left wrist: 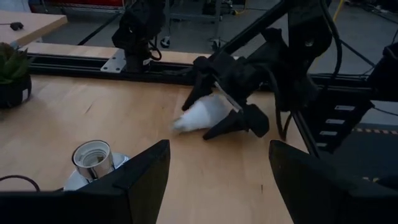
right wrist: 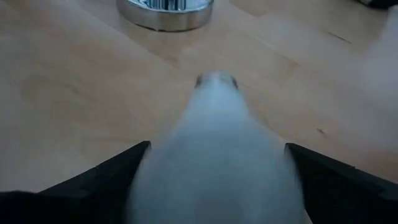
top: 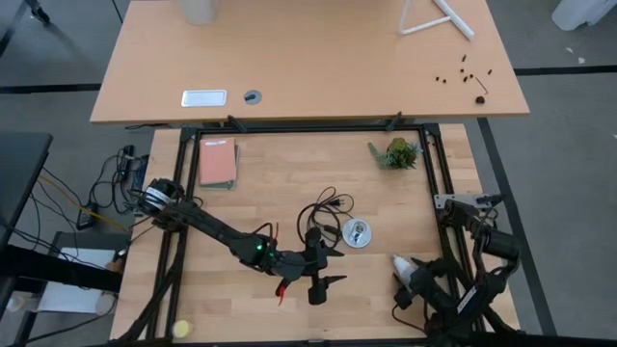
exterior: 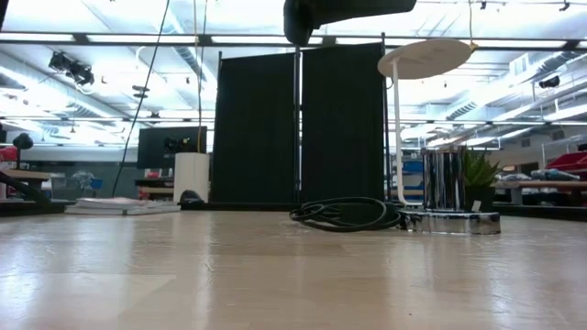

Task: Screw lightbulb
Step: Insert the lightbulb into the lamp

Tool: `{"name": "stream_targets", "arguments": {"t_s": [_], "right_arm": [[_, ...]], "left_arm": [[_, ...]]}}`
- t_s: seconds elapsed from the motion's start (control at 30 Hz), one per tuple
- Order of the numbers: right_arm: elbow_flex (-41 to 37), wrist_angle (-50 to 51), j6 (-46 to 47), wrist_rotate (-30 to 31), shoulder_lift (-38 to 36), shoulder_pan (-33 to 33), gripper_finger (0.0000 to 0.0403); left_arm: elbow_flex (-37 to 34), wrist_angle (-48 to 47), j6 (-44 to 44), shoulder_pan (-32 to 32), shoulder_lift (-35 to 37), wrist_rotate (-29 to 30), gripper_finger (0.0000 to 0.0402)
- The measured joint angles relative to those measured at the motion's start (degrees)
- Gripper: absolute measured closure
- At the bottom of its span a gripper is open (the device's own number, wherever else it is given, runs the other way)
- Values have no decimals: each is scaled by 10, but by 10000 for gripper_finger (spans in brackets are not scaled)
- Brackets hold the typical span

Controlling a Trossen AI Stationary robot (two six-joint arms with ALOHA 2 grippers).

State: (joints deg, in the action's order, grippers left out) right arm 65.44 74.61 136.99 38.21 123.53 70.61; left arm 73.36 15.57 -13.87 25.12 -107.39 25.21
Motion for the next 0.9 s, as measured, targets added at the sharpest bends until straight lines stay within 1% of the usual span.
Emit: {"name": "stream_targets", "arguments": {"t_s": [0.1,0.23,0.43,0.53,0.9], "right_arm": [[1,-3,8,23,18,1,30],[0,-3,3,33,18,-1,30],[-1,38,2,42,11,-3,30],[-11,44,7,67,11,-4,30],[-19,47,-2,116,11,-51,30]], "left_arm": [[0,-2,1,0,0,0,124],[0,-5,2,-3,0,0,124],[0,-6,2,-7,0,0,124],[0,-7,1,-7,0,0,124],[0,-10,1,-7,0,0,124]]}}
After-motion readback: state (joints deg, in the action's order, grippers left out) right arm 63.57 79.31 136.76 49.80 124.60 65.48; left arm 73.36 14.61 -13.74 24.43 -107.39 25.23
